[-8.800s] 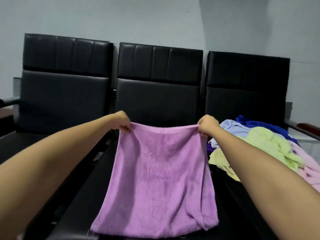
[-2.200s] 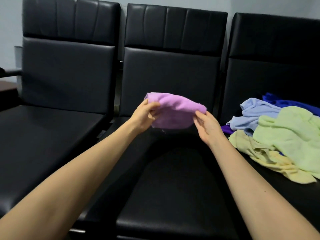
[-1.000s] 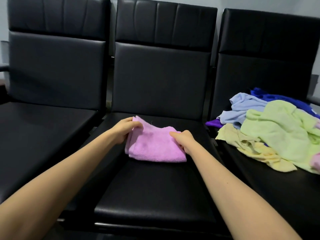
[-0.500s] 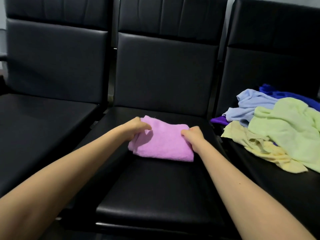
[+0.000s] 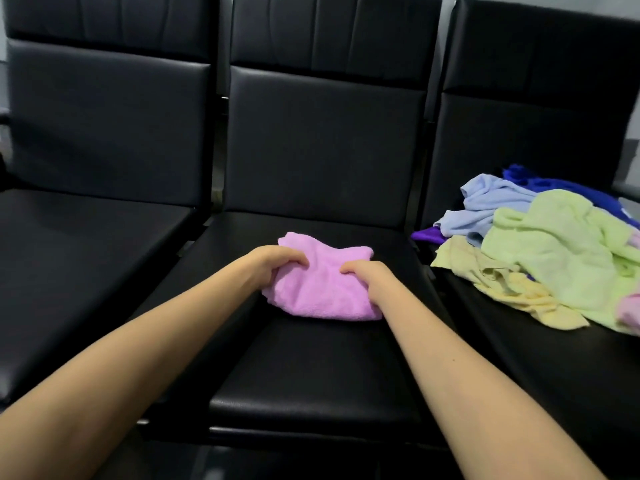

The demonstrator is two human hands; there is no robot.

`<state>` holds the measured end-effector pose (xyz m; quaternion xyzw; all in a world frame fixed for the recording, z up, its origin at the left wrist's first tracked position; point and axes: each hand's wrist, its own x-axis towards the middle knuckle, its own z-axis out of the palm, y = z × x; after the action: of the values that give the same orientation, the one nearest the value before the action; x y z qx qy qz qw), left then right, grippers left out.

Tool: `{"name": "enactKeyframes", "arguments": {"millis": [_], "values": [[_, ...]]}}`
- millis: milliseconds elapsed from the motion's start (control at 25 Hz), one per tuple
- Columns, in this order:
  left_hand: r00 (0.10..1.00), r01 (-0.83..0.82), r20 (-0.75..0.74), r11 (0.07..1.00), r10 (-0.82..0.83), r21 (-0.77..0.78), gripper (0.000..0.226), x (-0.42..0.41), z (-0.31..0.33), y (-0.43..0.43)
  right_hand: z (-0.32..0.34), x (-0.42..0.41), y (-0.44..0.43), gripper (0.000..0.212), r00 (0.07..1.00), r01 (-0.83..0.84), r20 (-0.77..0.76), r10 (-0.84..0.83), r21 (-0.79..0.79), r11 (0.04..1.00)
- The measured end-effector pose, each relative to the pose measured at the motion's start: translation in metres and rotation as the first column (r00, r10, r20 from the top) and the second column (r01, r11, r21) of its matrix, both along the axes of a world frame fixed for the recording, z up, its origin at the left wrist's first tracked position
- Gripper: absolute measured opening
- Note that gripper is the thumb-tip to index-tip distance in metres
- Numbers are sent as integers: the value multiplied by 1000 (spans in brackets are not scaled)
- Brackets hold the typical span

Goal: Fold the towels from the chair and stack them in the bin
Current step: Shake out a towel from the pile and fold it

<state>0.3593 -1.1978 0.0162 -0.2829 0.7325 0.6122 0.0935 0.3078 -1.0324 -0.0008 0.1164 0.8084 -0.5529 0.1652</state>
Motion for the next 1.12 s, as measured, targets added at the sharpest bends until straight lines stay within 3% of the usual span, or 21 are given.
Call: {"name": "enactKeyframes", "arguments": {"millis": [120,200,360,520,640,760,880,1000,1120], "values": [[996,22,-84,967,-1,253,11,7,9,12,4,16,15,49,991,82,-88,-103,-216,973],[989,49,-151,943,2,330,7,10,19,21,10,19,31,50,976,108,-163,-146,-219,970],[978,149,-195,901,-73,407,11,22,36,57,22,35,76,62,977,80,-178,-114,-190,979],[978,193,-166,853,-127,485,11,41,51,117,29,58,145,44,987,136,-44,-158,-315,939],[961,277,-132,845,-244,457,12,53,58,170,39,86,204,35,964,155,-145,-222,-371,916],[929,363,-119,800,-350,478,16,70,62,223,45,125,258,25,951,170,-188,-247,-352,920],[880,449,-74,772,-468,449,18,94,62,281,39,157,306,21,946,196,-209,-247,-236,952],[857,476,-48,755,-512,451,28,129,52,338,24,189,344,14,935,287,-161,-315,-175,942],[862,444,16,771,-506,457,23,153,15,386,-9,223,390,10,916,380,-92,-390,-107,919]]}}
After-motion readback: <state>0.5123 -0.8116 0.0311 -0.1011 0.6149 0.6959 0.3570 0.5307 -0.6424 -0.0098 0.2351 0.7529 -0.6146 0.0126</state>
